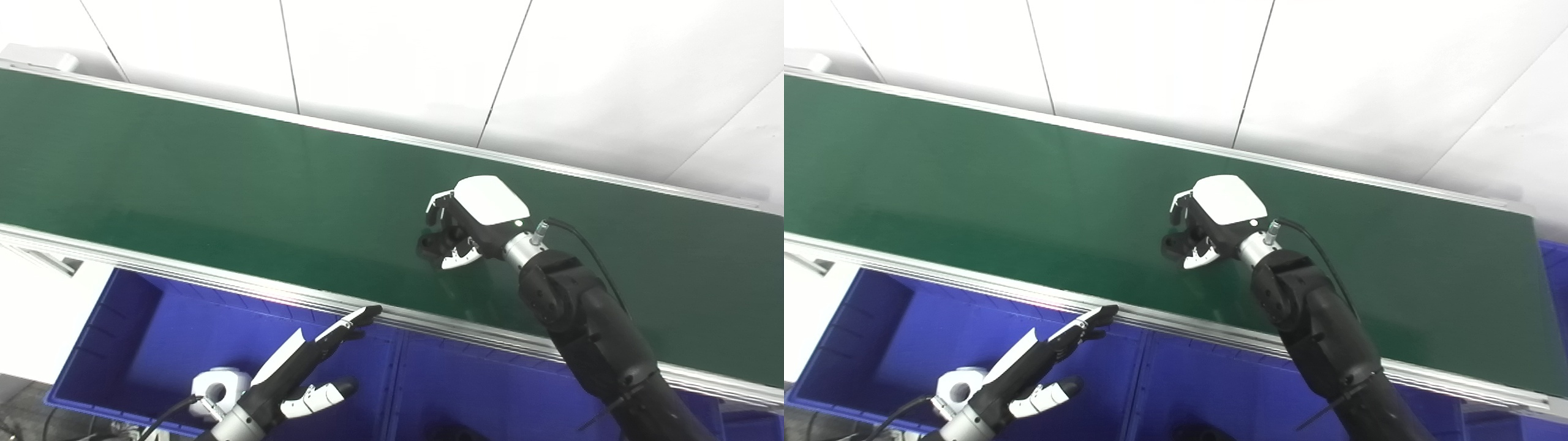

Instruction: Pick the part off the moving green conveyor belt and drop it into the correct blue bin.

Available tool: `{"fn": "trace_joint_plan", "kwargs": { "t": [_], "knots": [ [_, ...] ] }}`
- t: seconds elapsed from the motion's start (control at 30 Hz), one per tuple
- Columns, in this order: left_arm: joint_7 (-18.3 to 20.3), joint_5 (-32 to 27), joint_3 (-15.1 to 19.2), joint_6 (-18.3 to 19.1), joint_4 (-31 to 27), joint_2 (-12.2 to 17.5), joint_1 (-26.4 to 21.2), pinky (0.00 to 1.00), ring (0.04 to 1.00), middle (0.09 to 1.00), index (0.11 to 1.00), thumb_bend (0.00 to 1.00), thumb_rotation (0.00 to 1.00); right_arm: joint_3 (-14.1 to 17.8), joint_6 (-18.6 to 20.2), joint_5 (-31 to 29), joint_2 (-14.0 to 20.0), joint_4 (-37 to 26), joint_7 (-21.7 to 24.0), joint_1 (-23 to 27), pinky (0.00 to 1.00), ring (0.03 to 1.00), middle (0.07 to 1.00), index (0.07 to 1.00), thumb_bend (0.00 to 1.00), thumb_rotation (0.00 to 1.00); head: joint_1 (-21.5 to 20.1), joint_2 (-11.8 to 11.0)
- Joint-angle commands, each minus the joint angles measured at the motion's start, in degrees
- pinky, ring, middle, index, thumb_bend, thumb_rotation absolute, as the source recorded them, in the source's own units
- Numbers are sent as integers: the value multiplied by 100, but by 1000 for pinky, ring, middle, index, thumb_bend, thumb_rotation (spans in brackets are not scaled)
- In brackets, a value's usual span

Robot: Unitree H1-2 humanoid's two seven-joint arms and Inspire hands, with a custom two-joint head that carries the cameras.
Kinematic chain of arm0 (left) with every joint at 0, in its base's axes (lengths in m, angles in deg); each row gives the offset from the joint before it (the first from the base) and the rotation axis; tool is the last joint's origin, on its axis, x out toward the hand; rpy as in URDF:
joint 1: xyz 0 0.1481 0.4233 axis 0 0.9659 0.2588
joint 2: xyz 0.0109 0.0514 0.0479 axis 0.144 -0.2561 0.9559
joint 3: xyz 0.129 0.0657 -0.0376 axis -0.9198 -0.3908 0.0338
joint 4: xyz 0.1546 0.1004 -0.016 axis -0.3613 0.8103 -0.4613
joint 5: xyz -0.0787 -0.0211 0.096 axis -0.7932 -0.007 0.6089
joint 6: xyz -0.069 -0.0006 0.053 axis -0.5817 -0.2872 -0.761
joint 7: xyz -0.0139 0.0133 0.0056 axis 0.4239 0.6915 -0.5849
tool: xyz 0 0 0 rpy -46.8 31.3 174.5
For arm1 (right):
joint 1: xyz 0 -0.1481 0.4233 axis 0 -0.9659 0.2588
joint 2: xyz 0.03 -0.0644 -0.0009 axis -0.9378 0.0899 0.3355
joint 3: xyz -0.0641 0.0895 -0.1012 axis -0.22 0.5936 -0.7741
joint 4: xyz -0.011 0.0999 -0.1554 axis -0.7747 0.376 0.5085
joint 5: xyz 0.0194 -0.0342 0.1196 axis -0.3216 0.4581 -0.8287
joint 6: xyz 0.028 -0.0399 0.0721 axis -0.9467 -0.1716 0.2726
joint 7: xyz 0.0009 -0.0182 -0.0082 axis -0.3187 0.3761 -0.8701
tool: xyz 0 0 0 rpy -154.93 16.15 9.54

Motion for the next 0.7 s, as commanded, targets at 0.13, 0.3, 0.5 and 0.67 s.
{"fn": "trace_joint_plan", "kwargs": {
  "t": [0.13,0.3,0.5,0.67],
  "knots": [
    [10,-103,48,-222,-142,53,54,892,942,969,950,570,880,-186,-179,277,33,-105,58,-43,194,304,487,487,525,0,-27,48],
    [-71,-61,48,-222,-100,57,36,870,930,961,947,581,876,-259,-276,363,78,-158,104,1,188,257,473,483,531,0,-57,100],
    [-20,-100,55,-222,-115,64,44,879,935,963,950,588,883,-162,-186,269,71,-454,224,-49,185,252,432,497,527,0,-84,154],
    [41,-108,68,-221,-185,71,70,900,948,973,960,587,888,64,197,397,-46,-1239,552,-314,206,284,412,511,524,0,-115,219]
  ]
}}
